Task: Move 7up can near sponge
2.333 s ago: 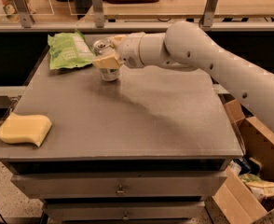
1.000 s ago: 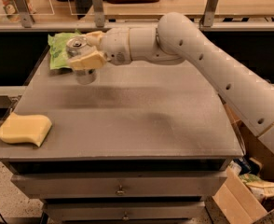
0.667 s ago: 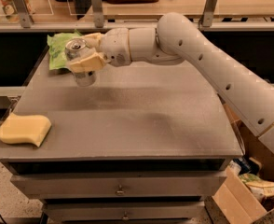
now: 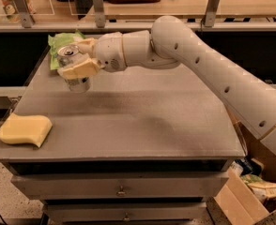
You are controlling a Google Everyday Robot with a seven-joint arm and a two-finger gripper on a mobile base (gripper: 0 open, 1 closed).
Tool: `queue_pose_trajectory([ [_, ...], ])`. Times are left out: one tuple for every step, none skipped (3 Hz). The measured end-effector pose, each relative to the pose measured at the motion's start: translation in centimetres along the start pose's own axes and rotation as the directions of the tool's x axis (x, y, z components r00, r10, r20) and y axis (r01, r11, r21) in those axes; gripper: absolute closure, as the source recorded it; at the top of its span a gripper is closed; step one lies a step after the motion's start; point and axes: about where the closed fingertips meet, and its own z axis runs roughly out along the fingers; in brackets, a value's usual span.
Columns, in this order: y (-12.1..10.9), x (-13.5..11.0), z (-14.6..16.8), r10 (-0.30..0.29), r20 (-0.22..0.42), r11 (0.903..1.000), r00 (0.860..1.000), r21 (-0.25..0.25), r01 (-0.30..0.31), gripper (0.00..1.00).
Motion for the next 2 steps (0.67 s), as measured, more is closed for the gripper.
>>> queue_pose_trajectory([
  [2.6,-0.7,1.4,0.008,0.015,0.9995,1.0,-0.031,-0.007,1.0],
  [4.5,-1.1,2.8,0.017,0.014,0.9977,1.0,-0.066,-0.016,1.0],
])
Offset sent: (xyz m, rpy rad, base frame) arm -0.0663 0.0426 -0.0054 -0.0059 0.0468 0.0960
